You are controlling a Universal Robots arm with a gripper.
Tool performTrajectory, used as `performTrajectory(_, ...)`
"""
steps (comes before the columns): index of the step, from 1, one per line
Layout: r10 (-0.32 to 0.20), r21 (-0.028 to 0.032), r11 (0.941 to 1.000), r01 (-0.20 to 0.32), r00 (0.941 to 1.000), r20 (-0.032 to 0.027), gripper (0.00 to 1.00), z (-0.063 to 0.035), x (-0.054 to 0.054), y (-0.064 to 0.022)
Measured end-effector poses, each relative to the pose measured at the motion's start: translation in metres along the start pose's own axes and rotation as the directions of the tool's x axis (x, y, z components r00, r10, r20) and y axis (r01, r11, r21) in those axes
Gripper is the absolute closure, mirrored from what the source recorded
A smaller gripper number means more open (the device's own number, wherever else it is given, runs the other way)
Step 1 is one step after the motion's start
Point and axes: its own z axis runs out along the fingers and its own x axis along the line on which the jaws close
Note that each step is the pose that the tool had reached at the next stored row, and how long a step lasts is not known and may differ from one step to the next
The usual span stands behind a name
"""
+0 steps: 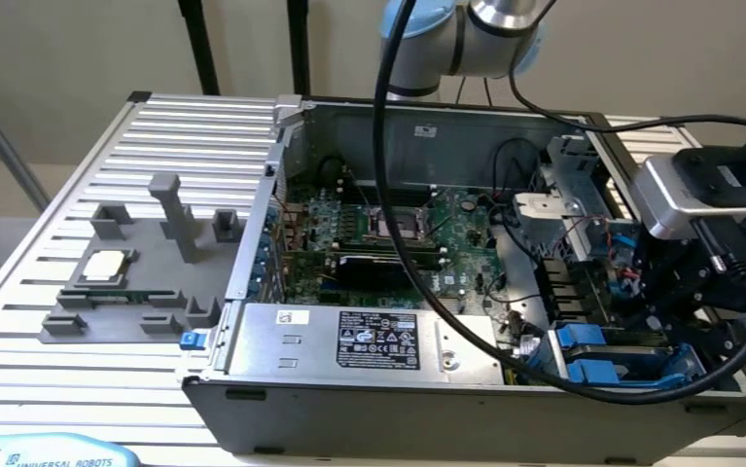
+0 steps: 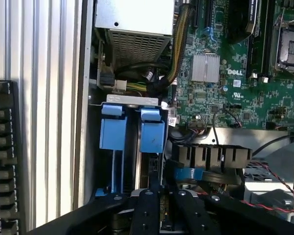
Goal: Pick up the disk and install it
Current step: 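Insert the first disk wire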
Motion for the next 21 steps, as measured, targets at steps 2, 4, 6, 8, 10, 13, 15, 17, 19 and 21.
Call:
performTrajectory(2, 0.021, 0.0018, 0.9998, -0.021, 0.9998, -0.0033, 0.84, 0.0004, 0.000, 0.0000)
performTrajectory(4, 0.037, 0.0008, 0.9993, -0.037, 0.9993, -0.0091, 0.84, 0.0010, 0.000, 0.0000)
performTrajectory(6, 0.048, -0.0025, 0.9989, -0.048, 0.9987, -0.0175, 0.84, 0.0014, 0.000, -0.0004)
performTrajectory(8, 0.051, -0.0064, 0.9986, -0.052, 0.9983, -0.0270, 0.84, 0.0018, 0.000, -0.0013)
performTrajectory(10, 0.053, -0.0099, 0.9985, -0.054, 0.9979, -0.0374, 0.84, 0.0022, 0.000, -0.0029)
performTrajectory(13, 0.055, -0.0144, 0.9983, -0.056, 0.9972, -0.0500, 0.84, 0.0030, -0.002, -0.0059)
performTrajectory(15, 0.056, -0.0176, 0.9982, -0.057, 0.9968, -0.0567, 0.84, 0.0036, -0.003, -0.0076)
performTrajectory(17, 0.057, -0.0195, 0.9981, -0.058, 0.9964, -0.0625, 0.84, 0.0042, -0.006, -0.0086)
performTrajectory(19, 0.057, -0.0206, 0.9981, -0.059, 0.9960, -0.0681, 0.84, 0.0048, -0.009, -0.0090)
performTrajectory(21, 0.059, -0.0223, 0.9979, -0.061, 0.9953, -0.0766, 0.84, 0.0054, -0.010, -0.0091)
